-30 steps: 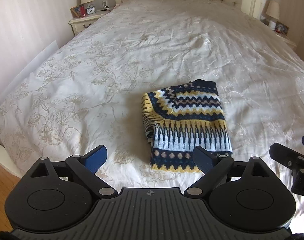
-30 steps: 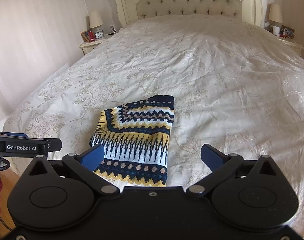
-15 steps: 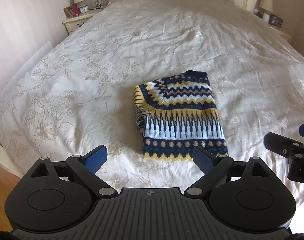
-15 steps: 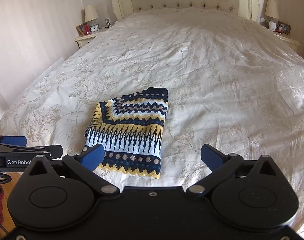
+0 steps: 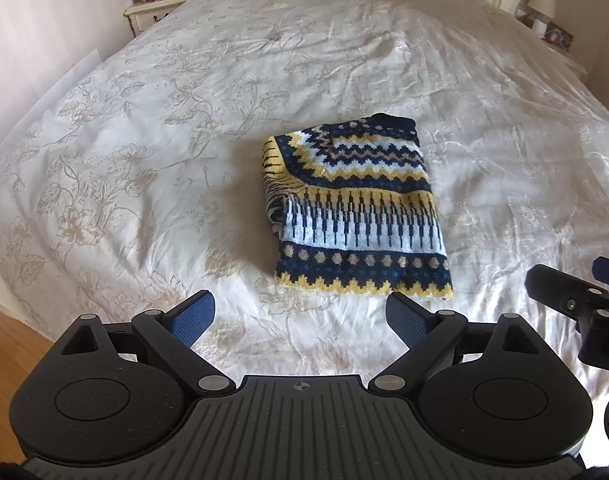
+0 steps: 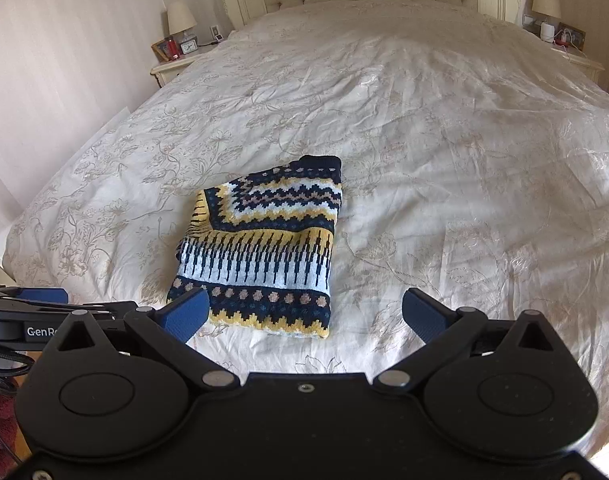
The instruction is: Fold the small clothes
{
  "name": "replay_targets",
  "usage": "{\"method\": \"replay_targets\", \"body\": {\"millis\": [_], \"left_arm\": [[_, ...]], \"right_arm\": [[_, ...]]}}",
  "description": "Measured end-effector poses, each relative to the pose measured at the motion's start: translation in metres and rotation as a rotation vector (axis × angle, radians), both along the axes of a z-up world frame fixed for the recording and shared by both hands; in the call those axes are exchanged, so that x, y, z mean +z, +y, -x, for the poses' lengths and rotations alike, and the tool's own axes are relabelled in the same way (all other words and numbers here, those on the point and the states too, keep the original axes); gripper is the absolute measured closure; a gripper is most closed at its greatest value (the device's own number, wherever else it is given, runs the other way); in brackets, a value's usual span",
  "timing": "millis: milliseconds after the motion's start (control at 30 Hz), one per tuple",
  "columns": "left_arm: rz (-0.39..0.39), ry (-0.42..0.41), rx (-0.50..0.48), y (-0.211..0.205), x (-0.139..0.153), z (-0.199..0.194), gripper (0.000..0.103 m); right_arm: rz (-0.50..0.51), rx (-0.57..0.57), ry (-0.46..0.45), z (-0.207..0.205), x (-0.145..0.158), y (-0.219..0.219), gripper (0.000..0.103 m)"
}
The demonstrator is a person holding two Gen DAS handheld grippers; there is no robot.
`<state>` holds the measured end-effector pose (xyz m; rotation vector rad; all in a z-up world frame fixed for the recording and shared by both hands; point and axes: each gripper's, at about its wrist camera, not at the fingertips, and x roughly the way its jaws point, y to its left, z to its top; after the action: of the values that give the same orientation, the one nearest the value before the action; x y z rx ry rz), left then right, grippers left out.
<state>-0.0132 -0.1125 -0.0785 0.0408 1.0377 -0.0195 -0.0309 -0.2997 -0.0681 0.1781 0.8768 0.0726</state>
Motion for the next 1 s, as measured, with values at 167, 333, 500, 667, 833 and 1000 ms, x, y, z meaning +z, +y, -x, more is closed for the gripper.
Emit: {"method": "replay_targets", "body": {"millis": [167,333,500,667,833,1000], "left_arm": [[-0.009,0.012,-0.005,0.000,-0.001,-0.002,0.010],[0.000,0.030,-0.006,0.001,-0.003,-0.004,0.010],[0.004,0.044,-0.005,0.003,-0.004,-0.006,0.010],[0.006,0.054,-0.004,0.003,-0.006,-0.008,0.010],[0.008,0.062,-0.007,0.003,-0.007,-0.010,0.010],[0.010,0.066,-0.007,0.004,-0.009,-0.012,0.010]], "right_arm": [[-0.013,-0.009,0.010,-0.001,-0.002,-0.001,0.001],[-0.029,-0.020,0.018,-0.004,-0.004,-0.001,0.001],[-0.037,-0.021,0.025,-0.006,-0.006,0.000,0.001],[-0.045,-0.025,0.035,-0.009,-0.008,0.001,0.001],[-0.050,-0.025,0.042,-0.011,-0.010,0.002,0.001],[-0.053,-0.025,0.049,-0.014,-0.011,0.003,0.001]]}}
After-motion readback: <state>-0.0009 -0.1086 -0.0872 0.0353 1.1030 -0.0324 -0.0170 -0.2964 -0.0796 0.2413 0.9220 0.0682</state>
